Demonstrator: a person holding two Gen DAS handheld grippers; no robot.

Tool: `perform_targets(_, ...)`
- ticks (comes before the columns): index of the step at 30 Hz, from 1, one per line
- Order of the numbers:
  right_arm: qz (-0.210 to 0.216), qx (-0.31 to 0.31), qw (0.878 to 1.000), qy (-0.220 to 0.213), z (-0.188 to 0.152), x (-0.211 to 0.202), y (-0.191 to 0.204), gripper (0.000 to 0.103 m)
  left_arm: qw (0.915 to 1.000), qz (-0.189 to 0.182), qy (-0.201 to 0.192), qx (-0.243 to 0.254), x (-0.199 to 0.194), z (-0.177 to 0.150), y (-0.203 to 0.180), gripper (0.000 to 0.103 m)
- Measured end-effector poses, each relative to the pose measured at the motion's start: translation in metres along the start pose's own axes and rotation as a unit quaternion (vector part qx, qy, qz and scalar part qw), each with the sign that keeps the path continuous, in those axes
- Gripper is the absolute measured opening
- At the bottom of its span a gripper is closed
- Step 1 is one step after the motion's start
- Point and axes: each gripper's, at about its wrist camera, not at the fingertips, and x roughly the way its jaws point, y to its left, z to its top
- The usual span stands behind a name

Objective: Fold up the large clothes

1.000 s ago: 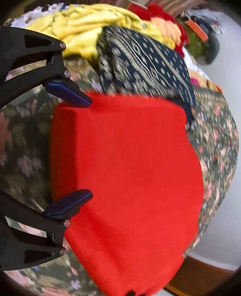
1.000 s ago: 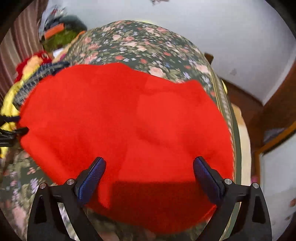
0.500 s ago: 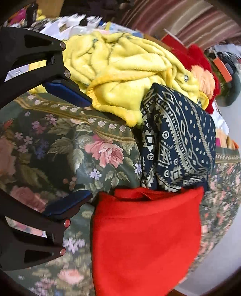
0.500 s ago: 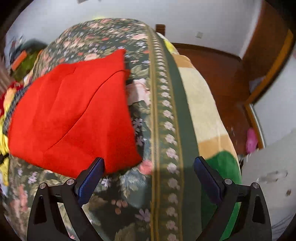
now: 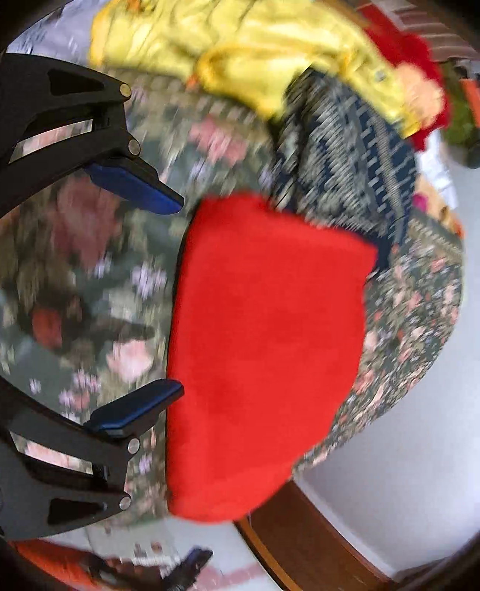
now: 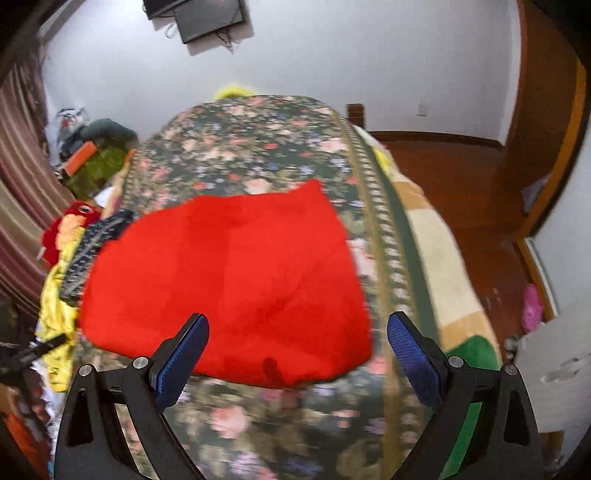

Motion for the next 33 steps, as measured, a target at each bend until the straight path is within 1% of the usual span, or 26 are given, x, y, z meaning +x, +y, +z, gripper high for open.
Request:
perform_targets(1, 0.005, -0.002, 1.0, 0.002, 0.001, 0.003, 0.006, 0.096, 0.9997, -0.016, 0.013, -0.013, 0.009, -0.002, -0.001, 0.091)
perform_targets(2, 0.007, -0.004, 1.0, 0.002, 0.001, 0.005, 0.012, 0.096, 0.9993, -0.023, 0.02, -0.021, 0.013, -0.003, -0.001, 0.091)
perform_targets(6, 0.011, -0.022, 1.0, 0.011, 0.002, 0.021, 0.032, 0.096, 0.9963, -0.058, 0.035, -0.052, 0.032, -0.015, -0.002, 0.091)
perform_targets(7, 0.014, -0.025, 0.999, 0.014, 0.003, 0.025, 0.036, 0.096, 0.9949, -0.069, 0.035, -0.064, 0.038, -0.017, -0.001, 0.091)
perform_targets(10, 0.023, -0.037, 0.999, 0.024, 0.004, 0.038, 0.05, 0.096, 0.9934, -0.079, 0.024, -0.08, 0.041, -0.013, 0.003, 0.091)
perform_targets(13, 0.03, -0.045, 0.998, 0.029, 0.006, 0.05, 0.062, 0.096, 0.9863, -0.108, 0.016, -0.124, 0.048, -0.005, 0.017, 0.091)
perform_targets(17, 0.038, -0.051, 0.997, 0.036, 0.009, 0.064, 0.075, 0.096, 0.9804, -0.132, 0.008, -0.146, 0.066, 0.008, 0.028, 0.091)
perform_targets(20, 0.044, -0.054, 0.997, 0.04, 0.011, 0.073, 0.084, 0.096, 0.9814, -0.129, 0.002, -0.141, 0.077, 0.02, 0.027, 0.091)
perform_targets(23, 0.046, -0.059, 0.996, 0.039, 0.012, 0.078, 0.09, 0.096, 0.984, -0.115, -0.003, -0.136, 0.089, 0.033, 0.022, 0.091)
perform_targets(24, 0.046, -0.061, 0.996, 0.038, 0.012, 0.079, 0.093, 0.096, 0.9845, -0.112, -0.006, -0.135, 0.092, 0.038, 0.02, 0.089)
perform_targets(25, 0.046, -0.063, 0.996, 0.037, 0.012, 0.08, 0.096, 0.096, 0.985, -0.108, -0.01, -0.134, 0.096, 0.041, 0.02, 0.086)
perform_targets(27, 0.049, -0.068, 0.996, 0.038, 0.012, 0.083, 0.102, 0.096, 0.9872, -0.088, -0.017, -0.132, 0.101, 0.048, 0.019, 0.071)
perform_targets(28, 0.049, -0.07, 0.996, 0.038, 0.011, 0.084, 0.103, 0.096, 0.9881, -0.079, -0.02, -0.131, 0.103, 0.051, 0.018, 0.066)
perform_targets(29, 0.05, -0.072, 0.995, 0.039, 0.012, 0.084, 0.105, 0.096, 0.9886, -0.072, -0.026, -0.13, 0.104, 0.054, 0.017, 0.049)
perform_targets(30, 0.052, -0.073, 0.995, 0.041, 0.012, 0.085, 0.108, 0.096, 0.9884, -0.077, -0.031, -0.127, 0.102, 0.055, 0.017, 0.028)
perform_targets(31, 0.053, -0.074, 0.995, 0.041, 0.012, 0.084, 0.109, 0.096, 0.9881, -0.082, -0.039, -0.124, 0.099, 0.056, 0.015, 0.021)
perform_targets(32, 0.053, -0.075, 0.995, 0.041, 0.012, 0.084, 0.111, 0.096, 0.9891, -0.068, -0.051, -0.12, 0.094, 0.056, 0.013, 0.013)
perform_targets(33, 0.054, -0.075, 0.995, 0.04, 0.013, 0.082, 0.113, 0.096, 0.9907, -0.054, -0.064, -0.107, 0.088, 0.056, 0.009, 0.01)
